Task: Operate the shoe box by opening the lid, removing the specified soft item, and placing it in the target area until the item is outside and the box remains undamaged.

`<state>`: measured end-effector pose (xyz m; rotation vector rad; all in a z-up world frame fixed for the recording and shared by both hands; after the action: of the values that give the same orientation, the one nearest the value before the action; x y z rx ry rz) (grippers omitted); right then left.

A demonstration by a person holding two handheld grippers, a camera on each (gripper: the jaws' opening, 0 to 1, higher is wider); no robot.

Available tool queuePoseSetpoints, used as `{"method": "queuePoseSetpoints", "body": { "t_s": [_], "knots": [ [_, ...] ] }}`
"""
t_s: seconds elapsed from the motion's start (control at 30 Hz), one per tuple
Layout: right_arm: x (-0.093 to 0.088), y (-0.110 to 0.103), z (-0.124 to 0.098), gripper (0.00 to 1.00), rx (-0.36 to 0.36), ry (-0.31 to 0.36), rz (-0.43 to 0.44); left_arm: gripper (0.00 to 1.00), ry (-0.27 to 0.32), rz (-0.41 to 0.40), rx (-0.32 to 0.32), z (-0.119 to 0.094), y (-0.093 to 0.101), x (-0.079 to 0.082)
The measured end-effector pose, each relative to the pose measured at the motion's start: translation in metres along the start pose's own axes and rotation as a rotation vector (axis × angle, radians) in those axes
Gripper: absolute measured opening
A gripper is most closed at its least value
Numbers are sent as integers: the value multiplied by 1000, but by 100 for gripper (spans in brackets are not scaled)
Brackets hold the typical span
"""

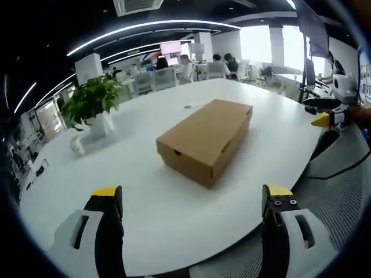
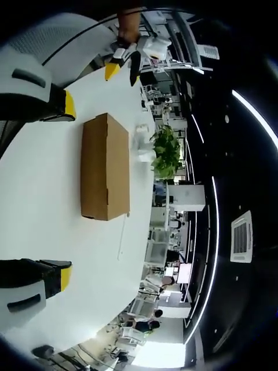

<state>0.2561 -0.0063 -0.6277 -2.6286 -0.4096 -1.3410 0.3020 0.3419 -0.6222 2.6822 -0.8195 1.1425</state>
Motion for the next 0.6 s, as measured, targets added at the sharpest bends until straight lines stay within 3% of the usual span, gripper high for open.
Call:
{"method": "queuePoseSetpoints", "body": {
  "t_s": [0.6],
  "knots": [
    [9, 20, 8, 99, 3, -3, -39, 99, -6, -16, -41, 26, 20, 14]
  ]
}}
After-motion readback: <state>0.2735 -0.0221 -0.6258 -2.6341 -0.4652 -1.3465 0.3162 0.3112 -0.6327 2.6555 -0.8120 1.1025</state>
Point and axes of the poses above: the point that each gripper's makers call its tool centre point, and the gripper's own axes: z roughly forward along the fingers, y roughly to its right, x roughly out of its top, the point moved 4 cm from there along -z, roughly backward along the fingers, and after that the axes turned 13 degrees about -y, right-handed, at the moved point
